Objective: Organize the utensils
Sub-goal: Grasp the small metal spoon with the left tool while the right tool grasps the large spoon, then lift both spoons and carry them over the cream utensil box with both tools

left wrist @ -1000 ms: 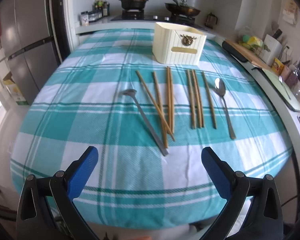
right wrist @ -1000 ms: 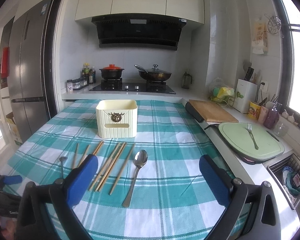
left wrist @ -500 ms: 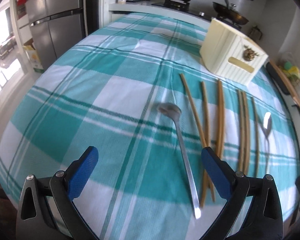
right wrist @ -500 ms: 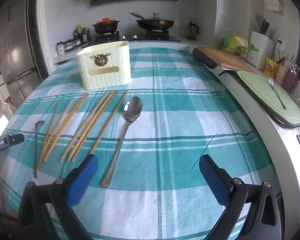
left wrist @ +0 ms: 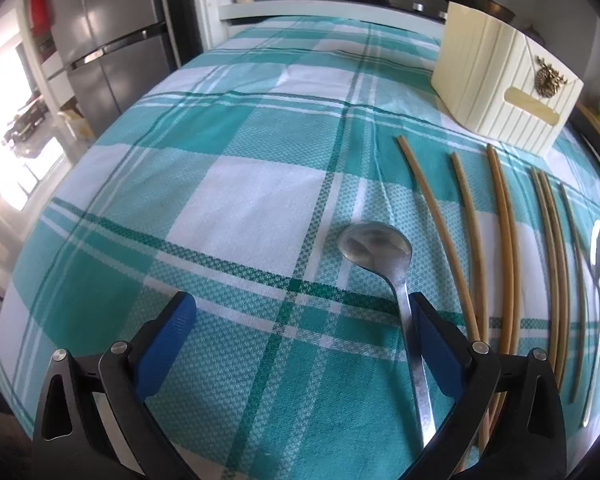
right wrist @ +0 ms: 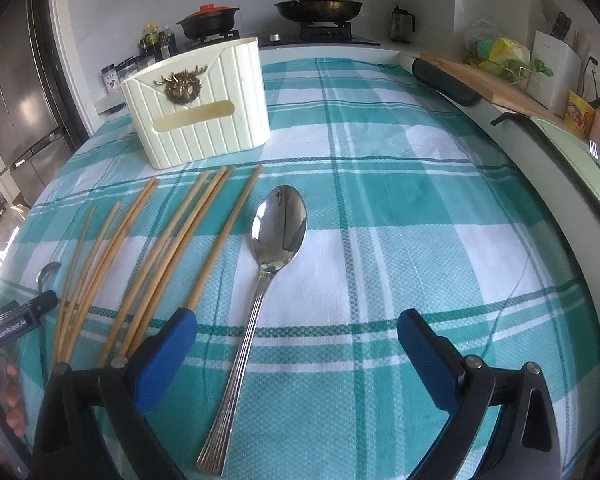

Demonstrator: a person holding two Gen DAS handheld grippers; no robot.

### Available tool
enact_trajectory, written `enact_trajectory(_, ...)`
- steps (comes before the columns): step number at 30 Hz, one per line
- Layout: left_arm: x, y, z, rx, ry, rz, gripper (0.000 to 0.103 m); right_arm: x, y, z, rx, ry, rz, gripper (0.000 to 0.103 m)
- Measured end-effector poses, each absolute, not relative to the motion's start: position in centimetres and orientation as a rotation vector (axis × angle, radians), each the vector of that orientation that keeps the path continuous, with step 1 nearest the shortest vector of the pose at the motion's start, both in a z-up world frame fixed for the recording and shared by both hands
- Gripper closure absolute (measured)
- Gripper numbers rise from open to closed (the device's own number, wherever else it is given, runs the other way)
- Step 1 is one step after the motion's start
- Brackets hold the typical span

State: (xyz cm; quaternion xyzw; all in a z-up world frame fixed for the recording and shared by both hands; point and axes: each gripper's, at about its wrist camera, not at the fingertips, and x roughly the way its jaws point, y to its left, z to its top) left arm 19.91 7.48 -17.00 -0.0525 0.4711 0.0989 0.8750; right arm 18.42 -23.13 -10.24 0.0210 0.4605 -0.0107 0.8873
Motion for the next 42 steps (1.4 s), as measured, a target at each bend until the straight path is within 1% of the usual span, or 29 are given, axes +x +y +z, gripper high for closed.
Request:
enact_trajectory(3, 20.1, 7.5, -17.0, -0.098, 0.999, 0.182, 0.0, 19.5, -22.9, -11.4, 0.038, 0.996, -0.023, 0.004)
enact_trajectory(7, 21.3, 7.5, -16.9, -0.107, 1.069, 0.182, 0.0, 19.9, -22.6, -12.6, 0.013, 1.027, -0.023, 0.004)
enact_trajectory(10, 22.1, 7.2, -16.9, -0.107, 1.058, 0.185, 0.001, 20.3, -22.2, -12.7, -0.017, 1.03, -0.021, 0.004)
enact_trajectory(12, 22.2, 6.8, -16.8, -0.101, 1.04, 0.168, 0.008, 21.1, -22.1, -12.7, -0.014, 1.036, -0.013, 0.004)
enact_trajectory(13, 22.2, 6.5, -16.6, -0.096, 1.032, 0.156, 0.018, 21.6, -22.0, -12.7, -0.019, 1.037, -0.012, 0.004)
enact_trajectory(14, 22.2, 6.3, -16.4, -0.092, 1.027, 0.142, 0.026, 22.2, -21.9, -12.7, -0.026, 1.037, -0.013, 0.008)
enact_trajectory(15, 22.2, 6.2, -16.2, -0.089, 1.025, 0.133, 0.03, 23.0, -21.6, -12.8, -0.035, 1.037, -0.013, 0.013)
enact_trajectory(16, 22.3, 5.9, -16.1, -0.088, 1.02, 0.12, 0.039, 23.7, -21.4, -12.7, -0.04, 1.034, -0.01, 0.016)
enact_trajectory(17, 22.4, 5.7, -16.0, -0.085, 1.017, 0.113, 0.046, 24.3, -21.1, -12.7, -0.039, 1.032, -0.01, 0.021)
enact_trajectory(18, 22.5, 5.6, -16.0, -0.078, 1.012, 0.108, 0.051, 24.9, -20.8, -12.6, -0.044, 1.026, -0.014, 0.032)
enact_trajectory(19, 22.7, 5.3, -15.9, -0.068, 1.002, 0.094, 0.063, 25.4, -20.6, -12.6, -0.045, 1.02, -0.01, 0.037)
enact_trajectory(20, 22.8, 5.2, -15.8, -0.062, 0.995, 0.082, 0.067, 25.9, -20.4, -12.5, -0.041, 1.01, -0.011, 0.046)
enact_trajectory(21, 23.0, 5.2, -15.9, -0.057, 0.988, 0.076, 0.067, 26.0, -20.4, -12.5, -0.045, 0.999, -0.021, 0.062)
enact_trajectory(22, 23.1, 5.2, -15.9, -0.061, 0.975, 0.063, 0.068, 26.3, -20.4, -12.4, -0.045, 0.989, -0.026, 0.061)
enact_trajectory(23, 23.2, 5.3, -15.8, -0.061, 0.967, 0.052, 0.074, 26.7, -20.5, -12.3, -0.033, 0.991, -0.022, 0.061)
enact_trajectory(24, 23.2, 5.4, -15.7, -0.061, 0.962, 0.039, 0.081, 26.8, -20.7, -12.3, -0.019, 0.985, -0.019, 0.062)
enact_trajectory(25, 23.1, 5.6, -15.6, -0.069, 0.958, 0.015, 0.096, 26.8, -21.0, -12.2, -0.007, 0.98, -0.012, 0.062)
enact_trajectory(26, 23.1, 5.8, -15.2, -0.079, 0.951, 0.001, 0.098, 26.8, -21.4, -12.0, 0.014, 0.973, 0.002, 0.062)
enact_trajectory(32, 22.0, 6.5, -12.1, -0.111, 0.846, -0.066, 0.1, 24.5, -23.1, -7.8, 0.094, 0.876, 0.063, 0.061)
enact_trajectory(37, 20.9, 7.3, -10.0, -0.133, 0.785, -0.107, 0.101, 21.5, -23.2, -3.7, 0.09, 0.793, 0.1, 0.062)
enact_trajectory(42, 19.9, 8.1, -8.3, -0.162, 0.737, -0.136, 0.101, 18.8, -23.0, -0.8, 0.088, 0.731, 0.12, 0.062)
